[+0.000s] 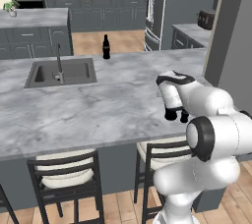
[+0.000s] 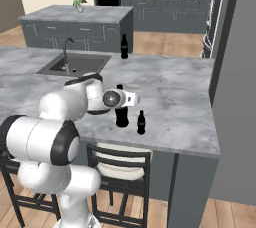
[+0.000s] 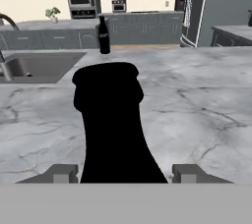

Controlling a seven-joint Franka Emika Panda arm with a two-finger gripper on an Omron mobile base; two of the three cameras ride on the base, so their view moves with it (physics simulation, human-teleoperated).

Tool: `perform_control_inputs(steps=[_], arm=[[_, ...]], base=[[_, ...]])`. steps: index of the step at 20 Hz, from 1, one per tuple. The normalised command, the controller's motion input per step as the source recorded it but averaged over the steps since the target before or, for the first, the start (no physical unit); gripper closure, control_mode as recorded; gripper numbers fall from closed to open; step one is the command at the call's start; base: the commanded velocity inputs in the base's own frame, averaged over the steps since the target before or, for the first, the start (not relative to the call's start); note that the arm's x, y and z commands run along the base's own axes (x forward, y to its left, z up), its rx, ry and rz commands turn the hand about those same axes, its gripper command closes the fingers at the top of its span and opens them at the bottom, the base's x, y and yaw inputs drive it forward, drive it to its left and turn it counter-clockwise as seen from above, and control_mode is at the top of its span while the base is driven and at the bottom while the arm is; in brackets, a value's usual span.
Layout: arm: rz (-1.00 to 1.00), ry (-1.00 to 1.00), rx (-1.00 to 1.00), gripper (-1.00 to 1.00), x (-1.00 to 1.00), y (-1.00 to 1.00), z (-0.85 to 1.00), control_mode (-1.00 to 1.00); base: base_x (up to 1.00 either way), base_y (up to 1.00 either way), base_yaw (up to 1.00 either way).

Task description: Place the large bottle from the dining counter next to the other large bottle outside the sink, and place the small bottle from the dining counter next to the other small bottle inside the sink.

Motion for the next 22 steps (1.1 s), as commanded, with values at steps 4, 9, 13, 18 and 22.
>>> perform_control_inputs(steps=[4, 9, 13, 18, 22], arm=[[0.03, 0.1, 0.03, 1.0, -0.32, 0.0, 1.0, -1.0], [0.06, 0.07, 0.04, 1.0, -0.45, -0.01, 0.98, -1.0], [0.07, 0.06, 0.03, 1.0, -0.61, -0.04, 0.77, -1.0], [0.11, 0.04, 0.0, 1.0, -0.81, -0.02, 0.56, -1.0], [0.16, -0.09, 0.02, 1.0, -0.89, -0.09, 0.08, -1.0]], base=[[0.0, 0.0, 0.0], [0.0, 0.0, 0.0], [0.0, 0.0, 0.0], [0.0, 0.0, 0.0], [0.0, 0.0, 0.0]])
